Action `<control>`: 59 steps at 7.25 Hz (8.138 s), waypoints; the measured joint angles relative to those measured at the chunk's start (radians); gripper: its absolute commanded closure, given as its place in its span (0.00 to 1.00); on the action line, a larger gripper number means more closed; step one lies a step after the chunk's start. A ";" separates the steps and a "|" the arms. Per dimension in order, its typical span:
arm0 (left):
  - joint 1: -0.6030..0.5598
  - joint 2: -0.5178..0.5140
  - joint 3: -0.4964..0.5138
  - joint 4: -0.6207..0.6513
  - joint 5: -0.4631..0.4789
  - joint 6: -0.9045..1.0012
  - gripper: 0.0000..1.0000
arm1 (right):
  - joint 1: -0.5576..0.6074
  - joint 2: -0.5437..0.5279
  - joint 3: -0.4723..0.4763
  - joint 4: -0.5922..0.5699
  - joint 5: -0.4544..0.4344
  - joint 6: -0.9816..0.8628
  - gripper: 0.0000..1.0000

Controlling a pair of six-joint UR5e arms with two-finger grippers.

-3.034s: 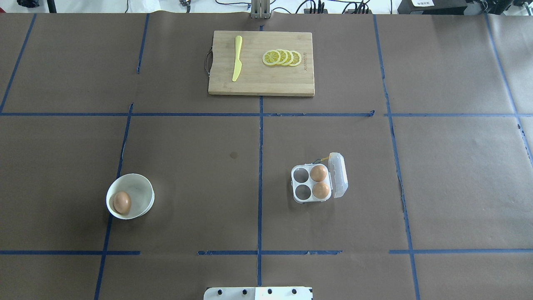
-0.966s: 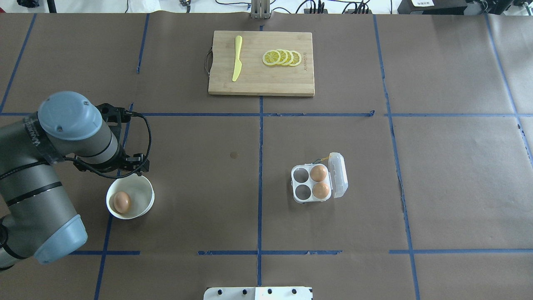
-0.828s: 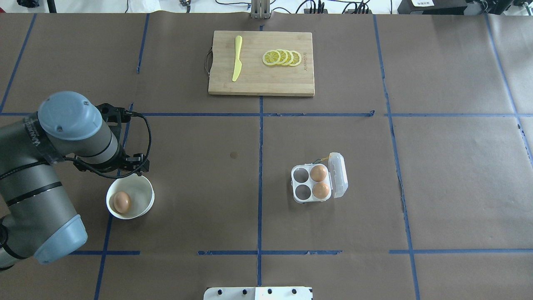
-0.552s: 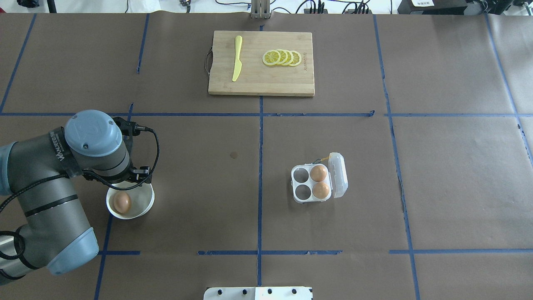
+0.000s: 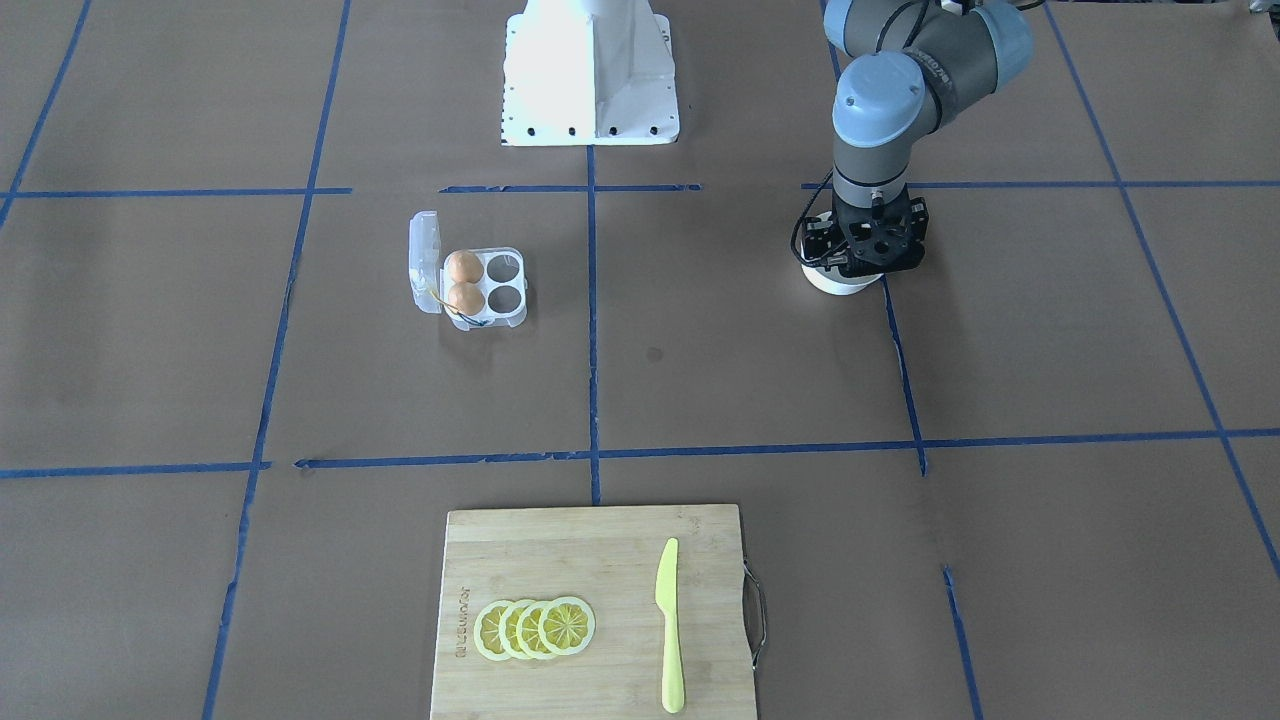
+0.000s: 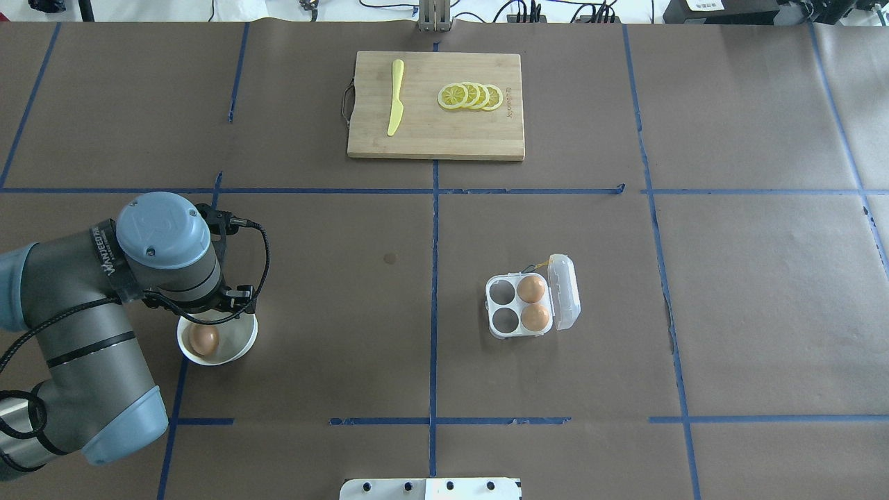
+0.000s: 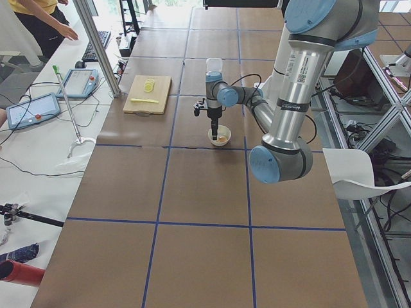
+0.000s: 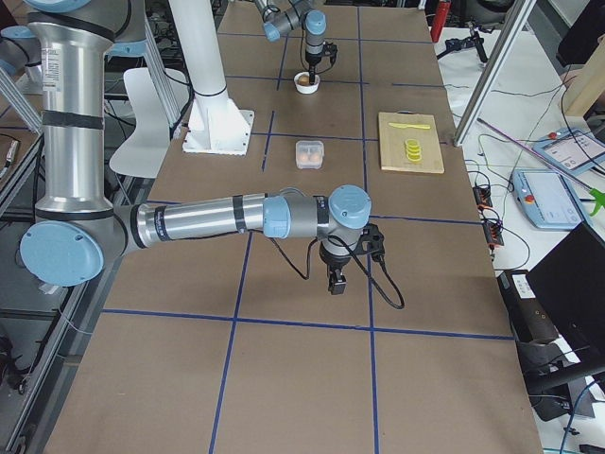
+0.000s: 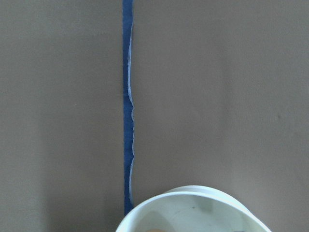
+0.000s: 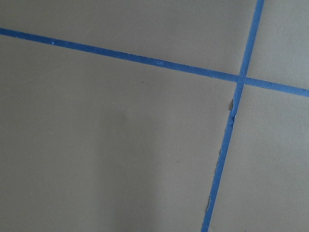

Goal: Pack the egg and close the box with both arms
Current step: 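Close the left gripper on the brown egg in the bowl, then lift the egg with the left gripper and carry it to the carton, then lower the egg into an empty carton cup and open the left gripper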

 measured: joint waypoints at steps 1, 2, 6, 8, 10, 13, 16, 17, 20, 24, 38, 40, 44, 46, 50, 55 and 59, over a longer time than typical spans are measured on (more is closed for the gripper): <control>0.003 0.000 0.000 0.002 -0.010 0.000 0.11 | -0.001 0.000 -0.001 0.000 0.000 -0.001 0.00; 0.007 0.000 0.000 0.006 -0.021 0.000 0.12 | -0.001 0.000 -0.002 0.000 0.000 -0.001 0.00; 0.023 0.003 0.011 0.012 -0.040 0.000 0.14 | -0.002 0.000 -0.005 0.000 0.000 -0.001 0.00; 0.026 0.003 0.018 0.012 -0.042 0.002 0.15 | -0.002 0.000 -0.008 0.001 0.000 -0.001 0.00; 0.027 0.003 0.027 0.012 -0.043 0.004 0.17 | -0.002 0.000 -0.009 0.000 0.000 -0.001 0.00; 0.028 -0.002 0.040 0.011 -0.044 0.008 0.19 | -0.002 0.000 -0.009 0.001 0.001 -0.001 0.00; 0.031 -0.003 0.045 0.009 -0.056 0.013 0.61 | -0.002 0.000 -0.009 0.000 0.001 -0.001 0.00; 0.032 -0.003 0.047 0.009 -0.063 0.013 1.00 | -0.002 0.000 -0.009 0.001 0.002 -0.001 0.00; 0.033 -0.004 0.042 0.014 -0.074 0.015 1.00 | -0.002 0.000 -0.009 0.001 0.002 -0.001 0.00; 0.026 -0.044 0.002 0.101 -0.079 0.016 1.00 | -0.002 0.000 -0.009 0.001 0.002 -0.001 0.00; 0.156 -0.512 0.308 -0.439 -0.024 0.395 1.00 | -0.002 0.002 -0.004 0.001 0.037 -0.002 0.00; 0.193 -0.540 0.352 -0.514 0.052 0.410 1.00 | -0.002 0.002 -0.003 0.001 0.044 -0.001 0.00; 0.215 -0.583 0.457 -0.641 0.071 0.372 1.00 | -0.002 0.002 -0.004 0.001 0.056 0.000 0.00; 0.217 -0.584 0.468 -0.662 0.072 0.363 0.89 | -0.002 0.002 -0.004 0.001 0.056 0.000 0.00; 0.217 -0.585 0.478 -0.672 0.107 0.360 0.75 | -0.002 0.002 -0.002 0.001 0.057 0.000 0.00; 0.217 -0.586 0.510 -0.712 0.124 0.359 0.00 | -0.002 0.002 0.001 0.001 0.057 0.001 0.00; 0.213 -0.587 0.504 -0.713 0.122 0.334 0.00 | -0.002 0.002 0.003 0.001 0.057 0.002 0.00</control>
